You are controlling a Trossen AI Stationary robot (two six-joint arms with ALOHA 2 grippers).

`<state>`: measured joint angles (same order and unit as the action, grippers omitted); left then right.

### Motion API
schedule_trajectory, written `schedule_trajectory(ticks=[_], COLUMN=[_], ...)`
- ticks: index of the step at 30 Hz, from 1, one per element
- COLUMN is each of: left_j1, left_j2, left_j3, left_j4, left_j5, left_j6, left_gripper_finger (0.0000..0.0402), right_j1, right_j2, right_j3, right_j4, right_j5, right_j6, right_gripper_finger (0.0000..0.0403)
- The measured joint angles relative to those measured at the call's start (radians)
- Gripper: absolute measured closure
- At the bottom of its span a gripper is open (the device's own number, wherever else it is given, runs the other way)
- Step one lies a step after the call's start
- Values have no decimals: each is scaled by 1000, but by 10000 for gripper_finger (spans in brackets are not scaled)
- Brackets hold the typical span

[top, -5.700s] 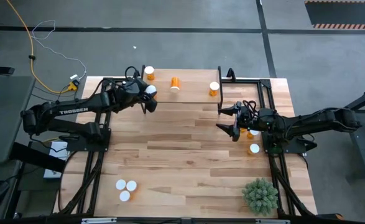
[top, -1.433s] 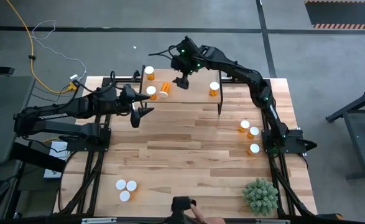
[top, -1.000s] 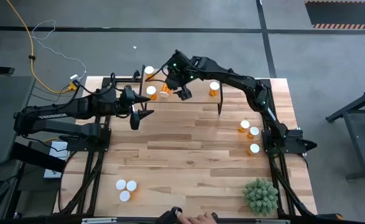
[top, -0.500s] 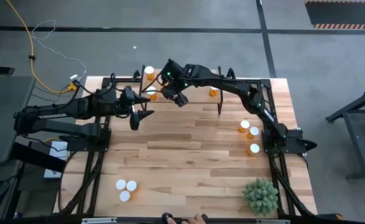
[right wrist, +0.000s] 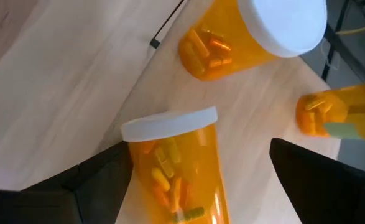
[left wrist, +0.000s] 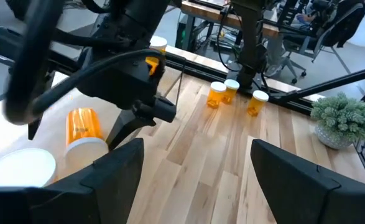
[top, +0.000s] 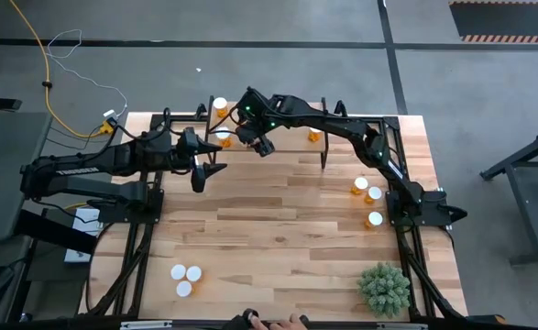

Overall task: Pick and place medicine bottles onto shelf by color
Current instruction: Adjust the orange pill bottle on the shelf

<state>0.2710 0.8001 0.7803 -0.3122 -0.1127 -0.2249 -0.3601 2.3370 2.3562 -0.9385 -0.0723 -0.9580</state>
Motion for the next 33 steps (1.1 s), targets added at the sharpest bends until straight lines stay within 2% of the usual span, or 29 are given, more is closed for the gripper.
schedule_trajectory(ticks=[17, 33], left_j1=[0, 0], left_j2=[0, 0], left_j3=[0, 0], left_j4=[-1, -6], left_j5=[-2, -2], left_j6=[11, 11], left_gripper_finger=[115, 115], right_j1=[-7, -7], right_j2=[1, 3], right_j3=[1, -2], right_j4=[-38, -37], right_j5=[-34, -41], right_j6=[106, 108], right_gripper_finger=[42, 168])
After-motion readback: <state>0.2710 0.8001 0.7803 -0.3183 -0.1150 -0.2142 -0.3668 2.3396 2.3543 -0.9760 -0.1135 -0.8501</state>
